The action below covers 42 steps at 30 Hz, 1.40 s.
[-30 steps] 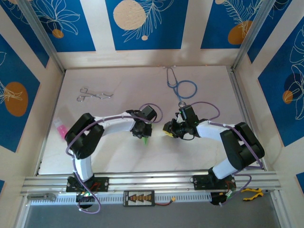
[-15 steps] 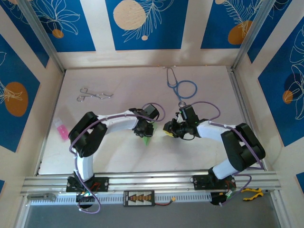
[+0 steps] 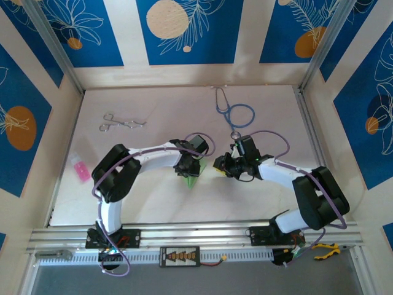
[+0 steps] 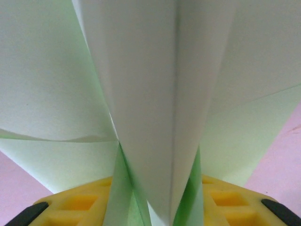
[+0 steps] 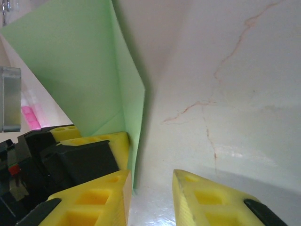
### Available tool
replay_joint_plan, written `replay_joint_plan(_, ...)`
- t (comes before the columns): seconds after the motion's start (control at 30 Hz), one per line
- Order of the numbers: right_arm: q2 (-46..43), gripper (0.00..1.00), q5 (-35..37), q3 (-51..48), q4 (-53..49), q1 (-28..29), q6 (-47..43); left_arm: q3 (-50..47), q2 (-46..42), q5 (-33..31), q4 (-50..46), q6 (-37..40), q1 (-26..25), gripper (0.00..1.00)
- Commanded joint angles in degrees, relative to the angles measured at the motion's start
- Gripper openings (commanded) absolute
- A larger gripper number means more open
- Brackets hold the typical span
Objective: Fold a paper plane with a square sheet of paper (pick it up from the middle)
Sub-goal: Move a paper plane to the center of the table.
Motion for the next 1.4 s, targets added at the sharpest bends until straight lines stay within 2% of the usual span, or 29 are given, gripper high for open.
replay_joint_plan(0.0,-2.28,0.3,0.12,-0.34,-2.55,-0.67,-1.57,0.2,2.25,-3.56,-1.29,-3.4,-0.01,0.39)
replay_joint_plan(0.1,-3.23,0.3,-0.2,-0.44,-3.4,-1.45,-2.39,0.41,0.97,-3.98,-0.78,-4.39,-0.17,0.39)
replay_joint_plan(0.2,-4.03,0.3,-1.11,-0.45,-4.08,-2.57,-3.42,0.74,-0.39,-4.54,-0.62,-5.22,-0.35,0.45)
replay_joint_plan(0.47,-5.81,0.31,-2.9,-0.47,-5.5,-4.84,-4.89,1.93,-2.9,-5.56,-1.38,-5.85,-0.62,0.47)
replay_joint_plan(0.83,-7.8,0.31,-2.4,-0.98,-6.57,-5.52,-4.99,1.45,-6.15,-6.41,-1.29,-6.39,-0.68,0.52)
replay_joint_plan(1.0,-10.05,0.31,-1.28,-0.96,-7.64,-6.18,-6.8,0.52,-10.83,-8.88,-1.16,-5.5,-0.63,0.53)
replay_joint_plan(1.1,-13.57,0.32,0.91,-0.6,-9.82,-7.11,-9.54,-0.98,-16.04,-12.13,0.06,-3.2,-0.62,0.56)
replay_joint_plan(1.2,-18.85,0.4,4.72,0.2,-12.92,-8.05,-13.49,-4.0,-22.25,-16.52,2.48,-0.23,-0.45,0.64)
replay_joint_plan(1.37,-28.38,0.51,18.34,1.01,-16.59,-8.85,-21.49,-12.49,-32.75,-22.96,8.74,5.34,0.95,0.74)
